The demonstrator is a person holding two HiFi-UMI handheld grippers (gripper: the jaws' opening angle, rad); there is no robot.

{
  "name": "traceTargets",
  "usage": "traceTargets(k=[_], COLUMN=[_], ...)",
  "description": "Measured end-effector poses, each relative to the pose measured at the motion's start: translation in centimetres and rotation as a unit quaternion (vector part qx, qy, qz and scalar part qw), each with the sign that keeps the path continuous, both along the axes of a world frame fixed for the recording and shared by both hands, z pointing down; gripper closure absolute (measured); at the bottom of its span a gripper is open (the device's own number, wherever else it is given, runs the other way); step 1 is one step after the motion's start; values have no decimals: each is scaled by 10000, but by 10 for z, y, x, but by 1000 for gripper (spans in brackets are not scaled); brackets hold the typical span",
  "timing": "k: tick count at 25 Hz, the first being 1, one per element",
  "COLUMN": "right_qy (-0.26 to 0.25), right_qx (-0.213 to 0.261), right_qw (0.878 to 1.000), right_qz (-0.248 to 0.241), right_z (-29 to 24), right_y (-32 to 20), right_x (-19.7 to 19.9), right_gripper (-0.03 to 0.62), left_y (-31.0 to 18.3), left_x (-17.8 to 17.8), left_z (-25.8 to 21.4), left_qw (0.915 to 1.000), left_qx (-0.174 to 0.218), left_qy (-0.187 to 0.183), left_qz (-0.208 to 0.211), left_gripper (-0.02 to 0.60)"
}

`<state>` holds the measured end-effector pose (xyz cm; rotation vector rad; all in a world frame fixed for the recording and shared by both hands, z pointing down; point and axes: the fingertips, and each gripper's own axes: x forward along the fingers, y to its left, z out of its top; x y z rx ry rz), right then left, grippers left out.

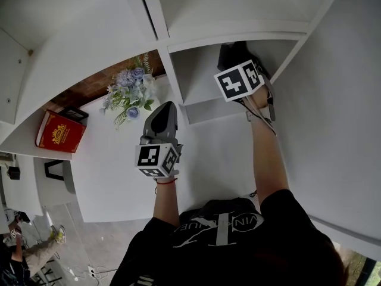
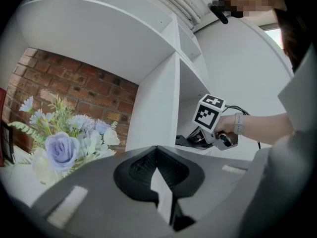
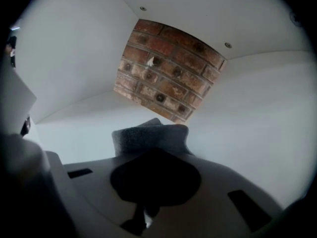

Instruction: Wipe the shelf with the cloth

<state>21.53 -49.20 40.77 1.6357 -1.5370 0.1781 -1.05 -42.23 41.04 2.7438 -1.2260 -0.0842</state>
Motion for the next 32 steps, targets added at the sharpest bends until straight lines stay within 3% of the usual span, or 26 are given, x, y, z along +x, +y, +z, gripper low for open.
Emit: traceTargets(k=[6, 11, 21, 26, 28, 29, 31, 32], right_qy=[-62, -456, -730, -883, -1230, -1477, -1843, -1885], right_qx=[20, 198, 150, 299, 440, 568, 764, 708], right_qw=[9994, 9952, 9769, 9571, 9468, 9409, 9256, 9184], right_qz=[-332, -838, -2003, -2743, -2940, -2995, -3217, -3407], right_z=[1, -2, -2, -2, -9, -17, -33, -35], right_y=[22, 34, 48, 50, 53, 56, 65, 71], right_x=[-3, -17, -108, -138, -139, -139, -143, -148], right_gripper=[585, 585, 585, 583, 582, 564, 457, 447], left_y=[29, 56, 79, 80, 81, 80, 78, 78], left_x=[-11, -20, -37, -49, -50, -50, -50, -49], left_z=[-13, -14, -26, -32, -33, -34, -35, -37], left_qw=[9994, 9981, 9952, 9939, 9938, 9938, 9940, 9942], left_qx=[101, 34, 154, 205, 215, 222, 243, 253], left_qy=[-50, -114, -249, -279, -308, -319, -324, -318], left_qz=[-339, -600, -931, -1052, -1050, -1042, -1018, -1000], left_gripper=[571, 571, 571, 571, 571, 571, 571, 571])
